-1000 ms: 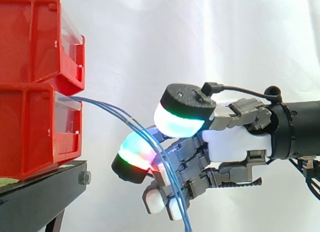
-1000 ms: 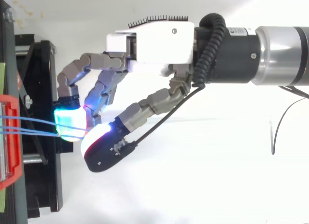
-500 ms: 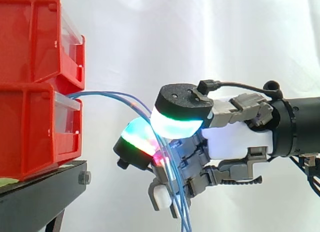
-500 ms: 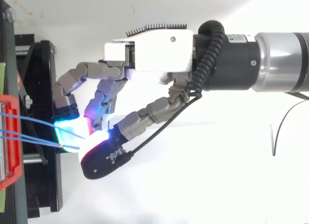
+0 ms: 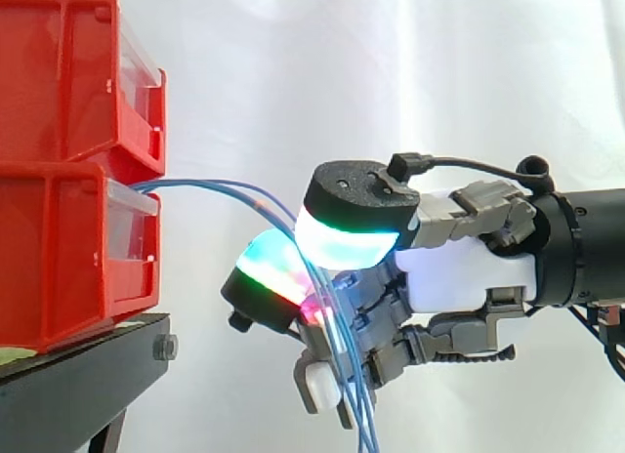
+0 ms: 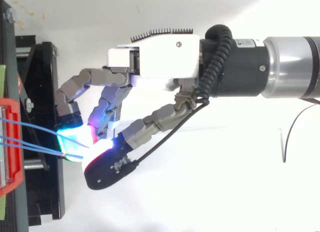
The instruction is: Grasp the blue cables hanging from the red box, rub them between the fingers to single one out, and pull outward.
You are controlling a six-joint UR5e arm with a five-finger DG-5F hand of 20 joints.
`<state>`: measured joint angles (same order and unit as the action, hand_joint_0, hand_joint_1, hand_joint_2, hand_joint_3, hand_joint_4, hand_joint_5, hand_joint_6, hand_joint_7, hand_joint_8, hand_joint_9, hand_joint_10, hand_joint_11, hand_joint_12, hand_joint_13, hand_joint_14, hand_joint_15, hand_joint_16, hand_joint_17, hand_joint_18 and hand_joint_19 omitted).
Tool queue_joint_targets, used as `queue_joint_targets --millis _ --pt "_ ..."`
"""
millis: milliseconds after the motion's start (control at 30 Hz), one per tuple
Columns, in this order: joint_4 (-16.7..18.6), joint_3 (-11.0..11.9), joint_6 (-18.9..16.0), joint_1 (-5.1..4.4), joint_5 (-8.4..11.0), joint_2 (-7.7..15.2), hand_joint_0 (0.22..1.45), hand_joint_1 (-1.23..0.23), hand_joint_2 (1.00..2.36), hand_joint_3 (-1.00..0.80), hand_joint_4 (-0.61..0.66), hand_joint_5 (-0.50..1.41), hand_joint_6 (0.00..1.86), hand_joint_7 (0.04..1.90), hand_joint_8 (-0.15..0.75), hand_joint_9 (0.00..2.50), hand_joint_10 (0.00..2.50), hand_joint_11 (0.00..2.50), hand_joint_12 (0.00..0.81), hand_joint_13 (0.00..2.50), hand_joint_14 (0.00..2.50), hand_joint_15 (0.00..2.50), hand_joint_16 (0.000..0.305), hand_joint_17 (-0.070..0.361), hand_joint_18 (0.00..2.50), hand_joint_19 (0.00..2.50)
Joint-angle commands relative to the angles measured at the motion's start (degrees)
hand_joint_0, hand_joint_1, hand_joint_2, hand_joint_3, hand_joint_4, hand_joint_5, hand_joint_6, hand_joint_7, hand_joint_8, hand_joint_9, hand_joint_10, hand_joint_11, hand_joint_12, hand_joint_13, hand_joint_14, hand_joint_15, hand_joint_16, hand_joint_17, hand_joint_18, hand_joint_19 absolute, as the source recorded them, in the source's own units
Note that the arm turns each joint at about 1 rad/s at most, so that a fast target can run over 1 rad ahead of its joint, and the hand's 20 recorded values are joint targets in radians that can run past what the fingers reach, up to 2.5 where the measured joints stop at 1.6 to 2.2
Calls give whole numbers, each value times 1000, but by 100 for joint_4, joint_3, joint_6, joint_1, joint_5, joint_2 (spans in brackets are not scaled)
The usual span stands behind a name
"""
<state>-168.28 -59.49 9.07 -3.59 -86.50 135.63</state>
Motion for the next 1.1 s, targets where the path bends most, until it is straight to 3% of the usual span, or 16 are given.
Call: queue_joint_targets --millis 0,133,200,367,500,800,1067 --pt "-21 16 -11 -1 -8 -37 666 -858 1012 -314 107 -174 901 1196 254 909 13 771 359 915 19 631 42 94 800 711" --pt "-188 25 -20 -1 10 -125 705 -908 1010 -350 171 -193 907 1168 248 864 9 761 356 897 19 625 42 95 803 691" --pt "-496 25 15 8 10 -248 725 -915 1010 -370 176 -197 907 1149 249 852 12 757 353 888 17 623 42 95 806 684" --pt "-821 25 -11 -1 1 -362 754 -917 1005 -436 182 -202 905 1121 241 828 12 754 351 886 19 619 42 95 806 668" --pt "-838 25 -20 -1 1 -362 762 -919 1000 -500 196 -202 904 1092 242 829 11 756 351 890 19 610 42 94 811 674" --pt "-830 25 -81 -1 1 -362 644 -901 1000 -500 221 -195 895 1102 248 855 9 770 355 891 19 626 42 95 808 689" --pt "-838 25 -134 -1 10 -362 564 -755 1000 -500 234 -154 856 1148 266 923 12 763 366 910 18 635 43 98 800 729"
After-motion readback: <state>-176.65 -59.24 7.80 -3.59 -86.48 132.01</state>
